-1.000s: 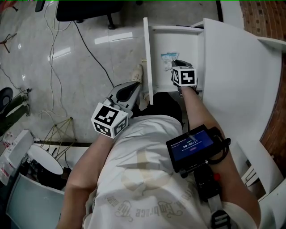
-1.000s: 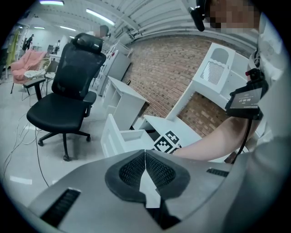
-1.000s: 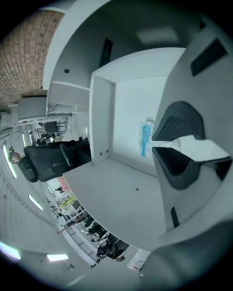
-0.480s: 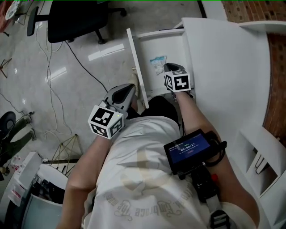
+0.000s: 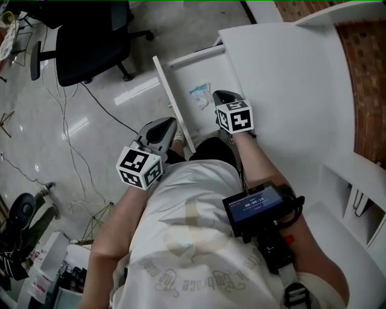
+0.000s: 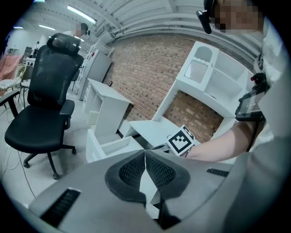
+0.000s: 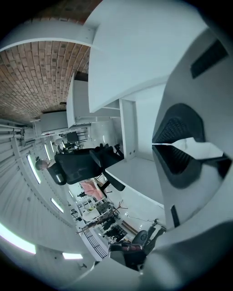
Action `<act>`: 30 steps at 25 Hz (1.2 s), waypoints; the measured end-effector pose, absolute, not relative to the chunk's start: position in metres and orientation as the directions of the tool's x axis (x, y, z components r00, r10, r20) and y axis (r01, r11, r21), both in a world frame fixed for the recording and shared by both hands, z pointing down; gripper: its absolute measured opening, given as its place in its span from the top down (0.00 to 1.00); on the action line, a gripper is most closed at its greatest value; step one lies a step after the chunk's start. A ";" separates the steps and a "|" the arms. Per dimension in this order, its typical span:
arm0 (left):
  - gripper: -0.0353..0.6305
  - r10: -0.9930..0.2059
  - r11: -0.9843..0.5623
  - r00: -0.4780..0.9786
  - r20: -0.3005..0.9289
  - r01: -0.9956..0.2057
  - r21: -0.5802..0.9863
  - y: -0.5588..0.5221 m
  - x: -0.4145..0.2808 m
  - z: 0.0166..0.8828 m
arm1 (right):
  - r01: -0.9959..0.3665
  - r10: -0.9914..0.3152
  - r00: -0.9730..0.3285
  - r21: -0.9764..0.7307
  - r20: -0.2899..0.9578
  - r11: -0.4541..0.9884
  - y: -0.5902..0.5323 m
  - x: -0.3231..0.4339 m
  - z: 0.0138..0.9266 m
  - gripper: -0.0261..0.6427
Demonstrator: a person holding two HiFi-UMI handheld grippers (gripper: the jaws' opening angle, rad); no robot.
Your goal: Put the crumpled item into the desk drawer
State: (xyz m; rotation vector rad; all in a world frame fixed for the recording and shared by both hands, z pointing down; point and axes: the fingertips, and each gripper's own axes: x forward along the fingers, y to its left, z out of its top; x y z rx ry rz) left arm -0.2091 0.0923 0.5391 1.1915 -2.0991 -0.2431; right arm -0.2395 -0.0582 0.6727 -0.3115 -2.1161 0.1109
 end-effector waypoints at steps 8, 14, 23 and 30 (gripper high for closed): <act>0.91 -0.835 0.513 -0.304 0.459 -0.732 0.449 0.080 -0.217 0.523 | 0.182 0.286 -0.586 -0.221 0.758 0.958 -0.059 -0.236 0.625 0.92; 0.91 -0.849 0.478 -0.278 0.449 -0.766 0.431 0.071 -0.219 0.515 | 0.199 0.301 -0.634 -0.226 0.712 0.954 -0.058 -0.231 0.593 0.92; 0.91 -0.869 0.424 -0.233 0.436 -0.806 0.414 0.053 -0.220 0.499 | 0.200 0.301 -0.698 -0.227 0.649 0.953 -0.065 -0.223 0.549 0.93; 0.91 -0.888 0.366 -0.183 0.423 -0.837 0.406 0.039 -0.221 0.491 | 0.172 0.272 -0.765 -0.222 0.584 0.960 -0.077 -0.214 0.512 0.93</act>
